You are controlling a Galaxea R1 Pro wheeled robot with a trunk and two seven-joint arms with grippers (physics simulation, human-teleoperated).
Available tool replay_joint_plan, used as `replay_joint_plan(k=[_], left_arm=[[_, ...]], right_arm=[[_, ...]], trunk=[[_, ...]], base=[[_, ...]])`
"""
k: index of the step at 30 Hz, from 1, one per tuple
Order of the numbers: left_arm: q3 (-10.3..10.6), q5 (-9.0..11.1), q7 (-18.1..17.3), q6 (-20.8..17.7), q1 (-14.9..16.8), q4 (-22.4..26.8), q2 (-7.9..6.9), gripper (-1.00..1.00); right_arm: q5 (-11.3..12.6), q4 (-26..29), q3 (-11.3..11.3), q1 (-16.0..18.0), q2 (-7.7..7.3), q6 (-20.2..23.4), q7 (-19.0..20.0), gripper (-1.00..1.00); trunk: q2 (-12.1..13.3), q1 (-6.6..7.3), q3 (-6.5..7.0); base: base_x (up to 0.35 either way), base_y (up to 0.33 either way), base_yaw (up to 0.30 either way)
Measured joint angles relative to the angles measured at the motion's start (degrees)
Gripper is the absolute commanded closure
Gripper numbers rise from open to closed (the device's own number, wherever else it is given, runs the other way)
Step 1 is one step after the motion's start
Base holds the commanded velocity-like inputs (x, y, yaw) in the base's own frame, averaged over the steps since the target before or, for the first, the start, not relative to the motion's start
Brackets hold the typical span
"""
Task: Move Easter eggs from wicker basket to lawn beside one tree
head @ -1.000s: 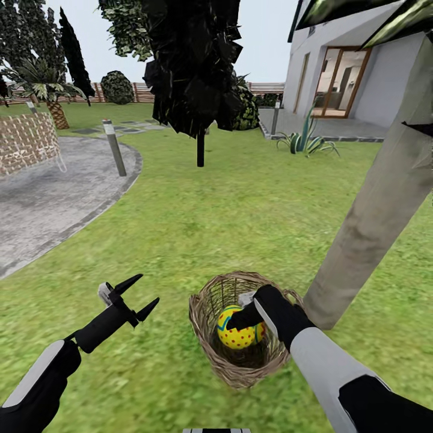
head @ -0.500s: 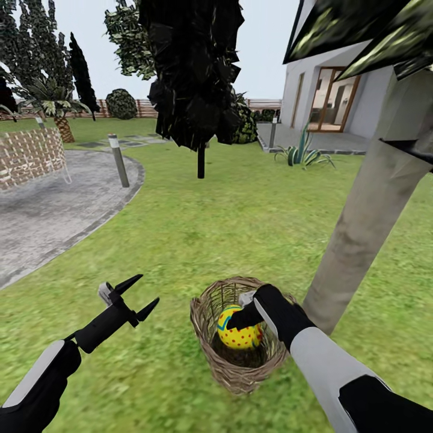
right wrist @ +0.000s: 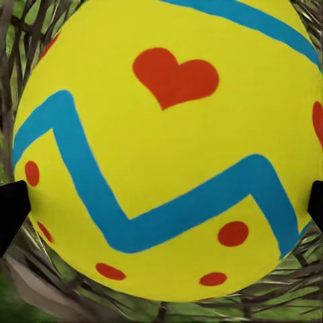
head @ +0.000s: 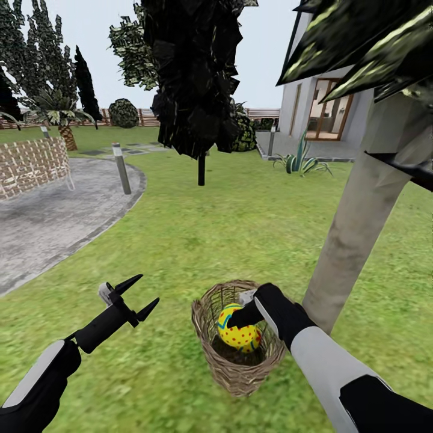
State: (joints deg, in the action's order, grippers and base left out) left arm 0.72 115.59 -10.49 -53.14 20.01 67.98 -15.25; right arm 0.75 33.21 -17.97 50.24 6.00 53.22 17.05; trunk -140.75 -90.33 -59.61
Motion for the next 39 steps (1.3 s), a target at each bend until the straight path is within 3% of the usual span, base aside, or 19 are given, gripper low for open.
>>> replay_joint_plan(k=[6, 11, 17, 28, 33, 39], left_arm=[[0.0, 0.0, 0.0, 0.0, 0.0, 0.0, 0.00, -1.00], [0.0, 0.0, 0.0, 0.0, 0.0, 0.0, 0.00, -1.00], [0.0, 0.0, 0.0, 0.0, 0.0, 0.0, 0.02, -1.00], [0.0, 0.0, 0.0, 0.0, 0.0, 0.0, 0.02, -1.00], [0.0, 0.0, 0.0, 0.0, 0.0, 0.0, 0.03, -1.00], [0.0, 0.0, 0.0, 0.0, 0.0, 0.0, 0.00, -1.00]], right_arm=[[0.0, 0.3, 0.1, 0.0, -0.23, 0.0, 0.1, 1.00], [0.1, 1.6, 0.1, 0.0, -1.36, 0.1, 0.1, 1.00], [0.0, 2.4, 2.3, 0.0, -1.41, 0.4, 0.1, 1.00], [0.1, 2.4, 2.4, 0.0, -1.49, 0.3, 0.1, 1.00], [0.1, 2.4, 2.4, 0.0, -1.50, 0.3, 0.1, 1.00], [0.1, 2.4, 2.5, 0.0, -2.26, 0.3, 0.2, 1.00]], trunk=[[2.4, 1.32, 1.08], [4.4, 2.42, 1.98], [6.8, 3.73, 3.05], [11.2, 6.15, 5.03], [13.2, 7.22, 5.92], [15.6, 8.57, 7.00]], base=[[-0.002, 0.000, 0.000], [-0.019, 0.000, 0.000], [-0.147, 0.000, 0.000], [-0.008, 0.000, 0.000], [-0.297, 0.000, 0.000], [-0.064, 0.000, 0.000]])
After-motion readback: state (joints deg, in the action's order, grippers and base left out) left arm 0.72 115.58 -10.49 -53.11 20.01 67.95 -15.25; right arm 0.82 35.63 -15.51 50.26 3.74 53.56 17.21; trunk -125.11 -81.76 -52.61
